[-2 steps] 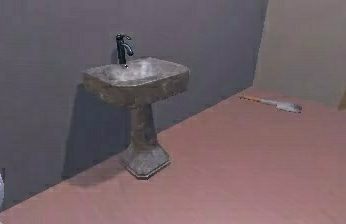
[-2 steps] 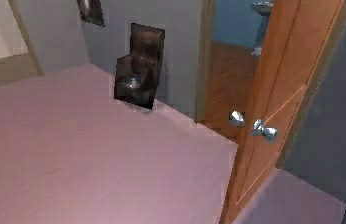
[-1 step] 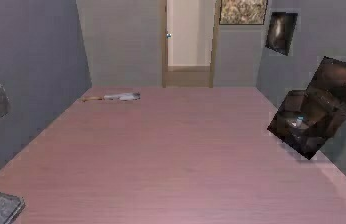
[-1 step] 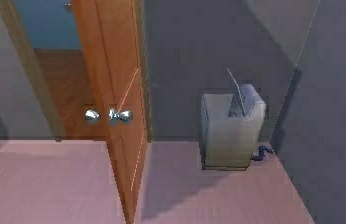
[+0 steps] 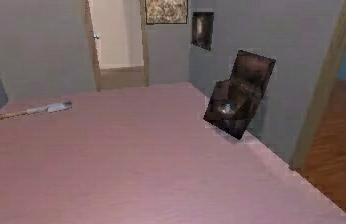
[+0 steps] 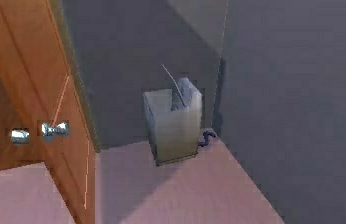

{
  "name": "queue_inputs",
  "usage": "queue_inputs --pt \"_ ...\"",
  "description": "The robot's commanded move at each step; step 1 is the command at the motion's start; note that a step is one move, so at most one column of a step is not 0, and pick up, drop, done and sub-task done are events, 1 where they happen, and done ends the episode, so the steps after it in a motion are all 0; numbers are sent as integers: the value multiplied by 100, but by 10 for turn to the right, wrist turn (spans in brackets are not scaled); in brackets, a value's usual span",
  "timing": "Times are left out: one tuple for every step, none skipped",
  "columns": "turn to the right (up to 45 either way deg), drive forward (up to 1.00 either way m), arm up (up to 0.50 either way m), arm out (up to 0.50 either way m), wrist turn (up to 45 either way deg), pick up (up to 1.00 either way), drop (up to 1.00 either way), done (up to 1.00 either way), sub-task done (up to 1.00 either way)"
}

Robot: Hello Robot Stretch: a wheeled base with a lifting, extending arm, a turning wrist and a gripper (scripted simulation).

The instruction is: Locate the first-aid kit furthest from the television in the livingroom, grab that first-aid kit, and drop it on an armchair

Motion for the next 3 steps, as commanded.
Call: queue_inputs --pt "0 65 0 0 0 0 0 0 0" --pt "450 0 0 0 0 0 0 0 0" --pt "30 0 0 0 0 0 0 0 0"
